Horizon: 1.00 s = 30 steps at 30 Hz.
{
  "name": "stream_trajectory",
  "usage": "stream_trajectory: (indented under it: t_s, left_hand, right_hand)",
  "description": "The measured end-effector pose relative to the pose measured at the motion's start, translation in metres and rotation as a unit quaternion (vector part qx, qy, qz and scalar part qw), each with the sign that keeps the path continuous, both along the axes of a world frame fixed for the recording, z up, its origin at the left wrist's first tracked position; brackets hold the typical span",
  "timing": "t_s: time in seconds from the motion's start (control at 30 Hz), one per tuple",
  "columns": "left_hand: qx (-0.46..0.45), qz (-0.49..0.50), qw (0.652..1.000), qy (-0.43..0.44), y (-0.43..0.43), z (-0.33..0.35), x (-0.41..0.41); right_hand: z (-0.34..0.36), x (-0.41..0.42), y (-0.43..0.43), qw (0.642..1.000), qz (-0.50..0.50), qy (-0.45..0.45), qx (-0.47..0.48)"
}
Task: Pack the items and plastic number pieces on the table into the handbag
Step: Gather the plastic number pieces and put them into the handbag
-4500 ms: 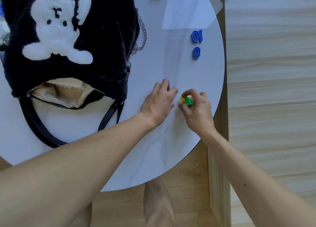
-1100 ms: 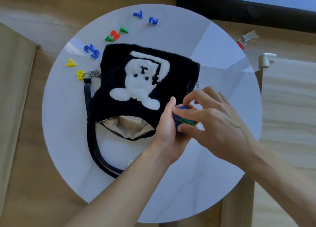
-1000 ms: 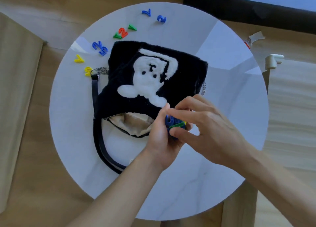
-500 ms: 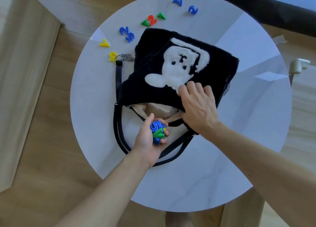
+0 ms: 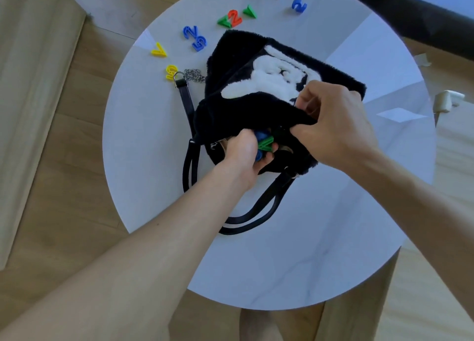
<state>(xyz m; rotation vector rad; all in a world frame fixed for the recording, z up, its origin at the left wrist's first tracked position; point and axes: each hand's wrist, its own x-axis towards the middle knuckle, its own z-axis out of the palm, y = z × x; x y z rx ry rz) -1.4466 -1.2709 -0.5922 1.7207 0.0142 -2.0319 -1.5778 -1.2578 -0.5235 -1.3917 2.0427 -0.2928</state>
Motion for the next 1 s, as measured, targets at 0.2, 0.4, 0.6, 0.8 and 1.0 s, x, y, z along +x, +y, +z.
stream_trajectory:
  t_s: [0.2,0.4,0.6,0.8,1.0]
  left_hand:
    - [-0.025,0.005,0.997,0.08,-0.003,0.01,0.002]
    - [-0.067,0.001,0.981,0.183,0.007,0.019,0.008]
    - [-0.078,0.041,0.981,0.175,0.02,0.026,0.003]
    - [-0.088,-0.137,0.987,0.007,0.028,0.026,0.019]
    - [-0.119,-0.281,0.952,-0.022,0.001,0.034,0.071]
  right_hand:
    - [-0.005,-0.003,0.002,1.0,-0.015,-0.019,0.007]
    - [-0.007,-0.005,0.002,0.999,-0.026,-0.024,0.029]
    - [-0.006,0.001,0.008,0.999,-0.024,-0.016,0.035]
    - [-0.012,0.008,0.025,0.993,0.08,0.058,0.067]
    - [-0.018,0.026,0.013,0.979,0.14,0.075,0.127]
